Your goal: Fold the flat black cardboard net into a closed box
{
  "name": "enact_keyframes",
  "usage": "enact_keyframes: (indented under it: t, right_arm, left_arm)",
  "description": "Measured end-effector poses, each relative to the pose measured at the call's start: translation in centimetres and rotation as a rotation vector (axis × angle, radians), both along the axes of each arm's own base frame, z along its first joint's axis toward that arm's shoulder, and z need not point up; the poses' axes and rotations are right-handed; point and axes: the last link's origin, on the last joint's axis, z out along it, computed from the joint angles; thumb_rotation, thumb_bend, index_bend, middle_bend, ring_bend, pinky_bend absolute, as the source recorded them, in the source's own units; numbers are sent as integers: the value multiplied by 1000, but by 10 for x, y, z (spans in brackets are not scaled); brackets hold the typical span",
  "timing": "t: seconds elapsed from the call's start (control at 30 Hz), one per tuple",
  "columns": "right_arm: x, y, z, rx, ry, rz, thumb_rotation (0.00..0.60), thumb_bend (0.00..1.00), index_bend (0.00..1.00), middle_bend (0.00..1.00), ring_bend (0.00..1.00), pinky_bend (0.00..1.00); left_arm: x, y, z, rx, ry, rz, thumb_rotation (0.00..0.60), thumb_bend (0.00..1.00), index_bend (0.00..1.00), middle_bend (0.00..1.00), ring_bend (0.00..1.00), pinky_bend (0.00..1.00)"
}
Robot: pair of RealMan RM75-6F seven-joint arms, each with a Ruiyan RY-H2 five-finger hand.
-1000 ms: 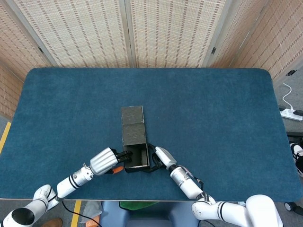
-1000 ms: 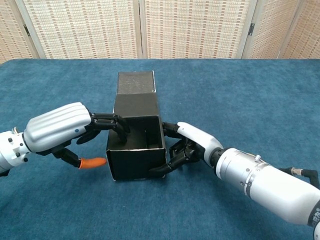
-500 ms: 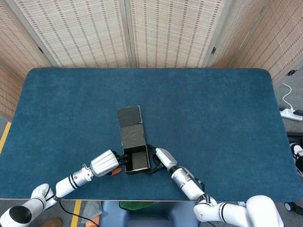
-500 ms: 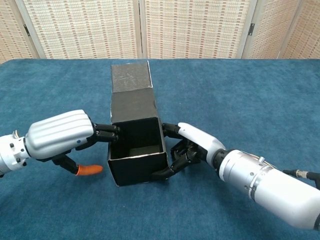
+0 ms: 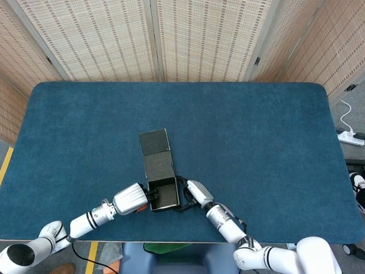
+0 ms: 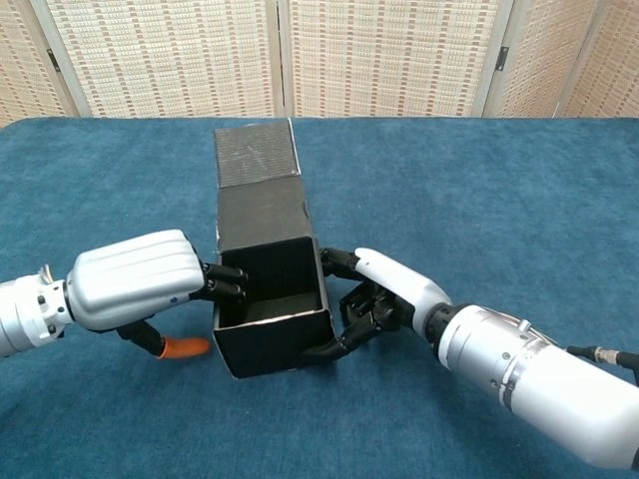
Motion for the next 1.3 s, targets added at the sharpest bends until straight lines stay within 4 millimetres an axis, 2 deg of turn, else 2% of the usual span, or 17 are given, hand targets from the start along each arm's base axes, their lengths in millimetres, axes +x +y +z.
enact_keyframes:
  t: [0.17,0.67,0.77,0.83,0.93,1.17,1.27,1.3]
  right_arm:
    - [0,0,0,-4,-5,-6,600,291,559,589,784,1000]
    - [1,0,1,-17,-24,-23,600,292,559,589,784,1000]
    - [2,0,1,-19,-28,-25,600,291,559,589,784,1000]
    - [2,0,1,-23,-33,-30,600,291,559,589,784,1000]
    - [2,-3,2,-31,-38,-42,600,291,559,580,784,1000]
    - [7,-12,0,-49,-51,-73,600,289,550,529,784,1000]
    - [13,-16,-3,-55,-56,-80,600,287,457,448,775,1000]
    - [15,-17,-5,-56,-56,-80,600,281,379,392,767,1000]
  left_arm:
    - [2,-1,2,-1,-20,-7,600,315,622,565,818,827]
    - [1,0,11,18,-79,10,600,316,637,588,819,826]
    - [1,0,13,21,-95,19,600,315,545,522,818,826]
    - [1,0,15,26,-113,32,600,316,413,420,815,826]
    - [1,1,19,28,-141,53,600,316,286,317,804,826]
    - [3,2,38,49,-235,100,600,314,146,198,766,842]
    - [3,3,45,39,-279,132,600,315,117,177,757,864]
    - [3,3,47,31,-296,146,600,315,102,170,755,873]
